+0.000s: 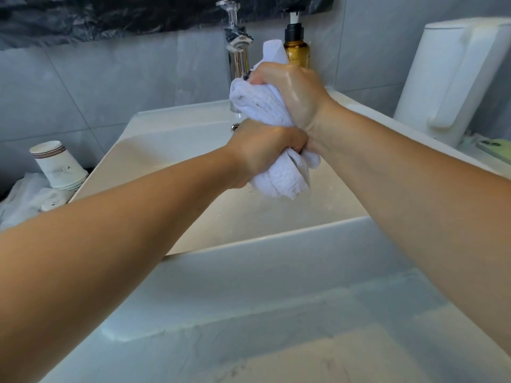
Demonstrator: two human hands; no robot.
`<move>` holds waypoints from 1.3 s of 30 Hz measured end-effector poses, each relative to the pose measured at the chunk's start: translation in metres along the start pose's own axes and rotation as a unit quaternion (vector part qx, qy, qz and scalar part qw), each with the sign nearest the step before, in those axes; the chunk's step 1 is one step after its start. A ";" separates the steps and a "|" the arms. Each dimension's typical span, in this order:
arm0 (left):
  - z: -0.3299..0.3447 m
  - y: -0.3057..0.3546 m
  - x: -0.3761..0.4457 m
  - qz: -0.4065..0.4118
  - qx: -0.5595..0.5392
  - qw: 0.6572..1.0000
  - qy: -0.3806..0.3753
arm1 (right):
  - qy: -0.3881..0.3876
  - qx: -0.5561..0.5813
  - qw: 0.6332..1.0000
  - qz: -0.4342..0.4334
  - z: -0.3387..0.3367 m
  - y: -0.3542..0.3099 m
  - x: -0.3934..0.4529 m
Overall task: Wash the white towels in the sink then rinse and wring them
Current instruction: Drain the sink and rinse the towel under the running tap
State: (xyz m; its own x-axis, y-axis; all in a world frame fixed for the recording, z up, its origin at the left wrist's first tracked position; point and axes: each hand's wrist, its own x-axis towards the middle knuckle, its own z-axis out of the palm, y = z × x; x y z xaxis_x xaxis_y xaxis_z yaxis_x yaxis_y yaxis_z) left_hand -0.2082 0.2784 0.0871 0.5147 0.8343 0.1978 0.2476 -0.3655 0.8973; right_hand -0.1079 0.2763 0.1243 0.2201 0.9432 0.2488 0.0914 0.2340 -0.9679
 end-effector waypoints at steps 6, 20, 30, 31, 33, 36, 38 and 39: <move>-0.029 0.002 0.010 0.024 0.057 0.998 0.028 | -0.020 0.123 0.991 -0.046 0.011 0.011 0.009; -0.070 -0.004 0.017 -0.038 -0.149 0.948 0.279 | -0.265 -0.602 0.750 0.070 0.030 0.047 -0.002; -0.056 -0.002 0.020 0.005 -0.147 0.966 0.211 | -0.272 -0.518 0.802 0.121 0.034 0.052 0.018; -0.057 -0.002 0.019 0.004 -0.161 0.967 0.197 | -0.247 -0.484 0.831 0.124 0.025 0.053 0.022; -0.059 -0.003 0.019 0.000 -0.192 0.967 0.165 | -0.163 -0.384 0.898 0.137 0.007 0.051 0.029; -0.061 -0.007 0.020 -0.005 -0.229 0.961 0.154 | 0.025 -0.137 0.984 0.110 -0.007 0.036 0.037; -0.058 -0.009 0.020 -0.020 -0.238 0.959 0.153 | 0.031 0.053 0.994 0.094 -0.001 0.028 0.036; -0.054 -0.010 0.019 -0.023 -0.235 0.961 0.146 | 0.012 0.116 0.989 0.091 0.006 0.027 0.035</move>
State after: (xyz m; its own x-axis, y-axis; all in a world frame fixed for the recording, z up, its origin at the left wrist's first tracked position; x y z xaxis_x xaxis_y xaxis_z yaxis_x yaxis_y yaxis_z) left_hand -0.2449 0.3197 0.1033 0.2430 0.9502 0.1951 -0.1683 -0.1568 0.9732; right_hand -0.1038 0.3172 0.1064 0.2363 0.9693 0.0675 -0.1773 0.1113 -0.9778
